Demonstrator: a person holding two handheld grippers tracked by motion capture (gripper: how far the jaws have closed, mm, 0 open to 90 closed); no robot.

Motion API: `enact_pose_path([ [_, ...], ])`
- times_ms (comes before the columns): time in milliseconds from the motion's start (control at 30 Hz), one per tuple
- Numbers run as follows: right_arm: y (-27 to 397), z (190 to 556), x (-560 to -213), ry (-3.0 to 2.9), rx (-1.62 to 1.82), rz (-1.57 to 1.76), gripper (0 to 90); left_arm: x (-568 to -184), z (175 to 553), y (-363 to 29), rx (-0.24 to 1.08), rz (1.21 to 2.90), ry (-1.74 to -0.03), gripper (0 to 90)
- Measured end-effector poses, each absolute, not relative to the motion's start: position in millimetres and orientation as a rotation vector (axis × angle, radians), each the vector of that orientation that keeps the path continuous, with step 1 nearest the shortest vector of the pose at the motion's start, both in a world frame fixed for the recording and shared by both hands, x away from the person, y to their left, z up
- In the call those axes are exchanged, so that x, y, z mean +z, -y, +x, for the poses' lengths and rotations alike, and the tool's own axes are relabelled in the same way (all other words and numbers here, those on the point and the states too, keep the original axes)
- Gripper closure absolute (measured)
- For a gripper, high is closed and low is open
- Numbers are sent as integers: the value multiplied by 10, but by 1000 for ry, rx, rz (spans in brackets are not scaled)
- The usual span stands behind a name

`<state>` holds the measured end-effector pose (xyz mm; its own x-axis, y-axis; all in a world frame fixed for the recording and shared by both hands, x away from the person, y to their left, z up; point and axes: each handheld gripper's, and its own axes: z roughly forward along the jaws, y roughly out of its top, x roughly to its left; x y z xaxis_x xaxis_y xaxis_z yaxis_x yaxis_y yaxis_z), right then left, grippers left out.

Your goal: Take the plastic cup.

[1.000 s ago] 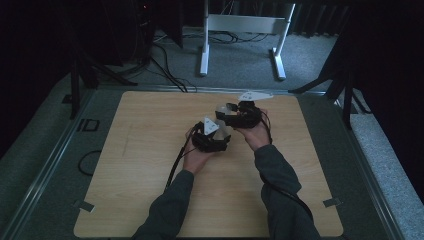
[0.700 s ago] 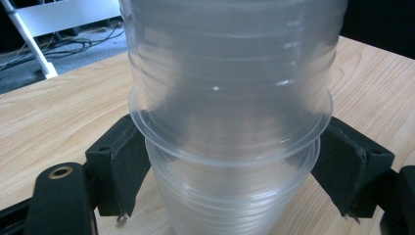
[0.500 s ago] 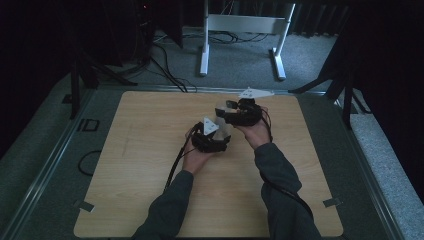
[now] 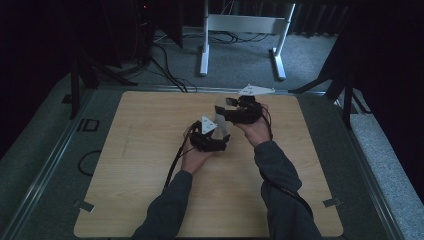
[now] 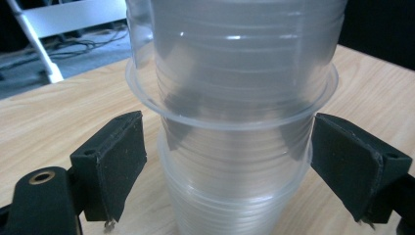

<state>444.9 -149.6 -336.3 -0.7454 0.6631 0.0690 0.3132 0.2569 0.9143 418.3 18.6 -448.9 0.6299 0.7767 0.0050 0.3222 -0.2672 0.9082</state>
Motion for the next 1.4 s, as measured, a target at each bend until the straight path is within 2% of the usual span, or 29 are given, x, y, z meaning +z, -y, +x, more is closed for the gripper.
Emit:
enact_pose_path([
  [967,1522,4425,-3132,-2185,1503,868,408,-4363,4144,-449,485,1845,-960,149],
  [1400,1531,4399,-2938,-2169,1526,847,410,-4320,4124,-477,480,1865,-957,181],
])
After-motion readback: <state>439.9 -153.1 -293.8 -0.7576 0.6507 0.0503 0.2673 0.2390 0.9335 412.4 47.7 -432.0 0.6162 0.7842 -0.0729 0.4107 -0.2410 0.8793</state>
